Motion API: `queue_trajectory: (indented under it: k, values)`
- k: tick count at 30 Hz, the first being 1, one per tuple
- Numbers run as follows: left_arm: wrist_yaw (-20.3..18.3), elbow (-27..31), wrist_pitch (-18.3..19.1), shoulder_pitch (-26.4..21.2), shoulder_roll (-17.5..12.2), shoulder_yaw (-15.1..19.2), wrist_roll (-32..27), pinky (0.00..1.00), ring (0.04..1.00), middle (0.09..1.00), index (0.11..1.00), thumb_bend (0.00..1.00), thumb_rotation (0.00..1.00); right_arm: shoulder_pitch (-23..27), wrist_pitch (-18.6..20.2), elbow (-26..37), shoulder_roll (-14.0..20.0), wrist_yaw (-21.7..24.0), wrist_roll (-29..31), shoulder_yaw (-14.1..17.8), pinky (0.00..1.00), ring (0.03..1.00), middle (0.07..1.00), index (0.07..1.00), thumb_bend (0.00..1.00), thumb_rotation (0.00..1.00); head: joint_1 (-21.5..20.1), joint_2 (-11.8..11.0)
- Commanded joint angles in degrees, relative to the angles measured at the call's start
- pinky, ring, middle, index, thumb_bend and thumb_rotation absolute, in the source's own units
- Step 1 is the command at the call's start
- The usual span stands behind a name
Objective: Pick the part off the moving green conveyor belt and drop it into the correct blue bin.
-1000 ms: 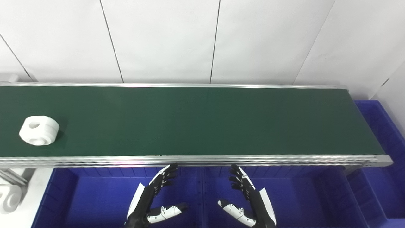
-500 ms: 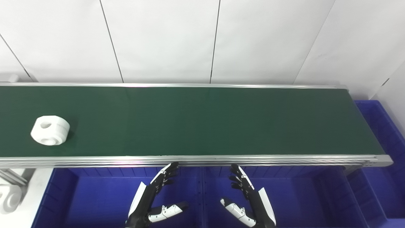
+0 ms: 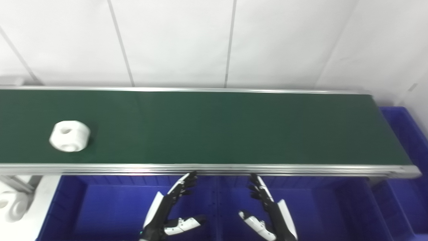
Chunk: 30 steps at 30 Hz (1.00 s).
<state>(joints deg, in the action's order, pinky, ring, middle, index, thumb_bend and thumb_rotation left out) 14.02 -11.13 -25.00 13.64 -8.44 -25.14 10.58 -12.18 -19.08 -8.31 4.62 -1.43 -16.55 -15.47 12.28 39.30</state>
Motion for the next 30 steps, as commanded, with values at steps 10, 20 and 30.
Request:
queue_trajectory:
  k: [10,20,30]
  values:
    - [8.6,-3.1,-1.9,-3.0,0.8,-6.3,4.6,0.76,0.825,0.864,0.878,0.84,0.6,0.7,-7.8,-3.2,2.3,2.0,7.3,0.8,0.9,0.925,0.948,0.98,0.7,0.7,11.5,-7.8]
    - [16.0,-3.7,-1.9,-5.4,-1.9,-11.6,6.6,0.75,0.817,0.852,0.866,0.81,0.54,1.6,-7.8,-5.3,2.5,1.3,7.7,-0.1,0.92,0.931,0.954,0.984,0.69,0.72,10.9,-9.7]
    - [14.4,8.0,-1.7,-3.9,-5.1,-7.0,13.1,0.77,0.812,0.846,0.869,0.85,0.64,2.7,-7.8,-7.0,2.3,-0.2,6.9,-1.3,0.87,0.911,0.94,0.97,0.74,0.71,7.9,-10.2]
